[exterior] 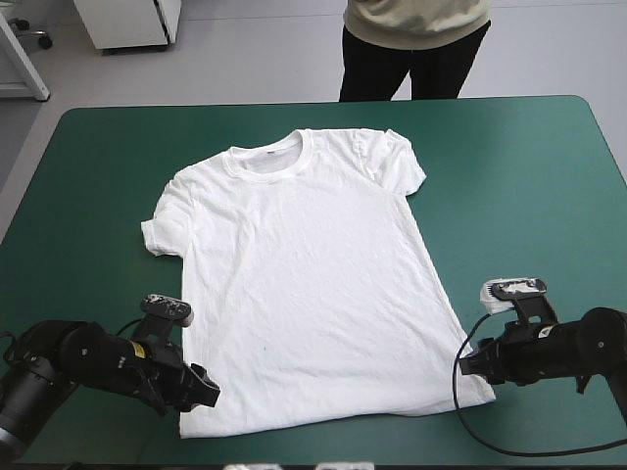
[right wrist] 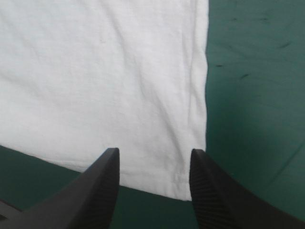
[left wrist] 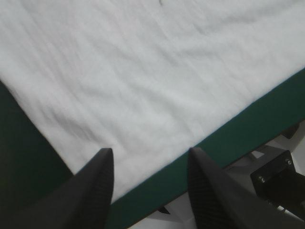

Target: Fold the cloth

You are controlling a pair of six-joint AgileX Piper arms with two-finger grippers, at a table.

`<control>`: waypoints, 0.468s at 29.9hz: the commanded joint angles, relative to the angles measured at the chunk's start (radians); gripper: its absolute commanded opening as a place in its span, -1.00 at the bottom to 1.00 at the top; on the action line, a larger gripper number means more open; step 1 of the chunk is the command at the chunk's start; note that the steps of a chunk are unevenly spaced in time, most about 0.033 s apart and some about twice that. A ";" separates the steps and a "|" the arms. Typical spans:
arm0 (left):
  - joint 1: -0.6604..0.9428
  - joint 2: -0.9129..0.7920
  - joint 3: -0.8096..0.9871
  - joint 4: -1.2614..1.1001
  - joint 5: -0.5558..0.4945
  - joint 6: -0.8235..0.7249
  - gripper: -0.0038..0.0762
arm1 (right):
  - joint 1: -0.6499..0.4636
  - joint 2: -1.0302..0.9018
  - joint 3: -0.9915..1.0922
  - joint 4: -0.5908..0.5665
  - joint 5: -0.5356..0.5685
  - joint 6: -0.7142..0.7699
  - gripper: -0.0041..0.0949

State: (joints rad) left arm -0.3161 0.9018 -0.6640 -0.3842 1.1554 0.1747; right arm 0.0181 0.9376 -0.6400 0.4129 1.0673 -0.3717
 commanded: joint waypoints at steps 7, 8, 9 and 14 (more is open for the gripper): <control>0.000 -0.071 -0.243 0.302 -0.188 -0.258 0.01 | -0.005 0.014 -0.284 -0.013 -0.037 0.020 0.12; 0.000 -0.052 -0.271 0.357 -0.193 -0.289 0.01 | -0.005 0.025 -0.317 0.002 -0.037 0.017 0.12; 0.000 -0.023 -0.294 0.411 -0.196 -0.321 0.01 | -0.005 0.043 -0.356 0.022 -0.035 0.017 0.12; 0.004 0.163 -0.361 0.516 -0.210 -0.380 0.01 | -0.005 0.131 -0.470 0.104 -0.027 -0.032 0.12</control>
State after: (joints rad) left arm -0.3161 0.9735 -0.9691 0.0893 1.0032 -0.1681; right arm 0.0181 1.0337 -1.0362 0.4524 1.0628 -0.3729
